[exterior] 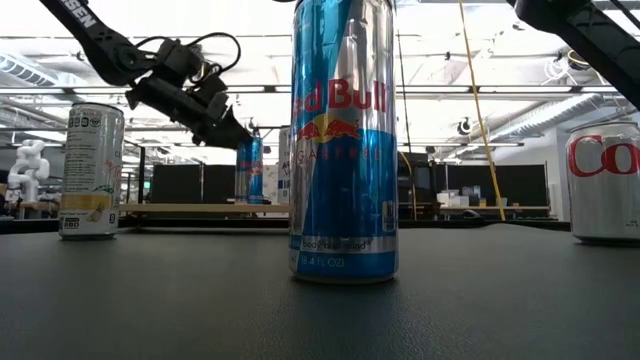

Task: Place canned beverage on shelf
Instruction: Put the top blue soda can on the shelf

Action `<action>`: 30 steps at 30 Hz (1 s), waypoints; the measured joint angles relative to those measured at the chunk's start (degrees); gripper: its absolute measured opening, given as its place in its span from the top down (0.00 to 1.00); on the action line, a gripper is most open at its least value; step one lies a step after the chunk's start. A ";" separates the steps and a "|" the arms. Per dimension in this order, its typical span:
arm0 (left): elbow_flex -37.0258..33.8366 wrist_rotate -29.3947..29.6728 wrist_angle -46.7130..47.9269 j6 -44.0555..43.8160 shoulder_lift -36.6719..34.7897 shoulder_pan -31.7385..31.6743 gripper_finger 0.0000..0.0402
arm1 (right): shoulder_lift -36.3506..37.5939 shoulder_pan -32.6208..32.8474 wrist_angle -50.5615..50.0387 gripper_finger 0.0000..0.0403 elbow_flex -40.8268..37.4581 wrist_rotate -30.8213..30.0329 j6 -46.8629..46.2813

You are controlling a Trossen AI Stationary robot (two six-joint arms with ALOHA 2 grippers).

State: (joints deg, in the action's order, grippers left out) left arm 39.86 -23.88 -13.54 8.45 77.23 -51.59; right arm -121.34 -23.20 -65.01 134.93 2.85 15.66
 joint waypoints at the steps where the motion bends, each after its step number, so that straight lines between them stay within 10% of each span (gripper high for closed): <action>1: 0.00 0.02 -0.36 -0.04 0.20 0.00 0.21 | 0.00 0.00 0.02 1.00 0.00 0.02 0.00; 30: 0.00 -1.60 -1.95 2.62 0.41 -0.35 0.44 | 0.00 0.00 0.00 1.00 0.02 0.14 0.00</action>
State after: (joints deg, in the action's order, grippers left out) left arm 39.86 -25.47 -15.49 11.07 77.65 -51.94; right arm -121.34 -23.20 -65.01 134.96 2.98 15.66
